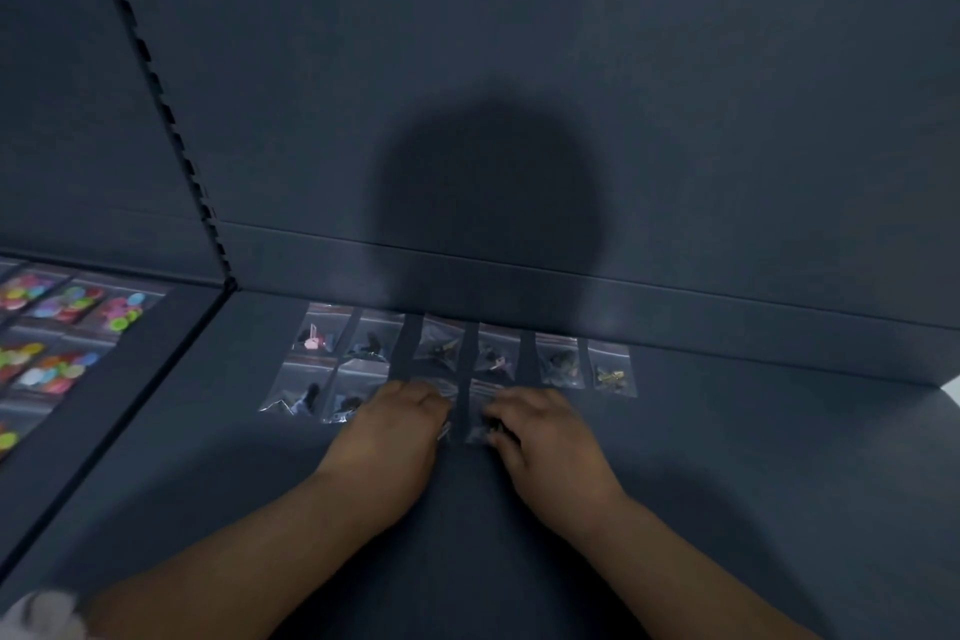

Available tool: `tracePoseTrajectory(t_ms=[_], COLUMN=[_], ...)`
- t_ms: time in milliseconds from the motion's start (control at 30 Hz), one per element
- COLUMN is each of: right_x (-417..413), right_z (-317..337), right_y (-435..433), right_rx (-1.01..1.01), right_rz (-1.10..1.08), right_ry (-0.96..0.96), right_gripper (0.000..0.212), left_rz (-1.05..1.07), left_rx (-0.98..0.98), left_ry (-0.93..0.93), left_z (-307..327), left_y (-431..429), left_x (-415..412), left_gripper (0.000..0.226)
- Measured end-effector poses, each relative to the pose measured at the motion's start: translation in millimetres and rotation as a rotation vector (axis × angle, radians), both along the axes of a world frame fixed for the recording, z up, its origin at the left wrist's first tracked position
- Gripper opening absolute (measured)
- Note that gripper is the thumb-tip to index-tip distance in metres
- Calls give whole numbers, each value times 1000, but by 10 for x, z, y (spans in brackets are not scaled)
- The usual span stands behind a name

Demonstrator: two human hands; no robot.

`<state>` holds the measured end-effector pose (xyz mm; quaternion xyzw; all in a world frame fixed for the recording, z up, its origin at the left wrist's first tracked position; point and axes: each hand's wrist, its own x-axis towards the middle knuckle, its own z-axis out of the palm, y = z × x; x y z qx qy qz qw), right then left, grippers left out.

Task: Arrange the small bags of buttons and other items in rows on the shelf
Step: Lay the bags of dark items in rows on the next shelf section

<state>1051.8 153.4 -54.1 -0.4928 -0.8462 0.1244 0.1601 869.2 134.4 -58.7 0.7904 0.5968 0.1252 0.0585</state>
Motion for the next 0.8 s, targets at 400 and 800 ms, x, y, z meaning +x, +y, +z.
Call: tracePoseTrajectory(t_ms=[400, 800], right_x=[-34, -14], right_z=[-46, 34], right_y=[71, 44], right_rx=[32, -15], right_rz=[1, -2], right_ry=[2, -8], right_gripper=[21, 27], left_rz=[-7, 10], left_rx=[6, -4], left_ry=[-28, -48], left_z=[-5, 69], left_y=[68, 31], left_x=[-20, -2], left_gripper=[41, 44])
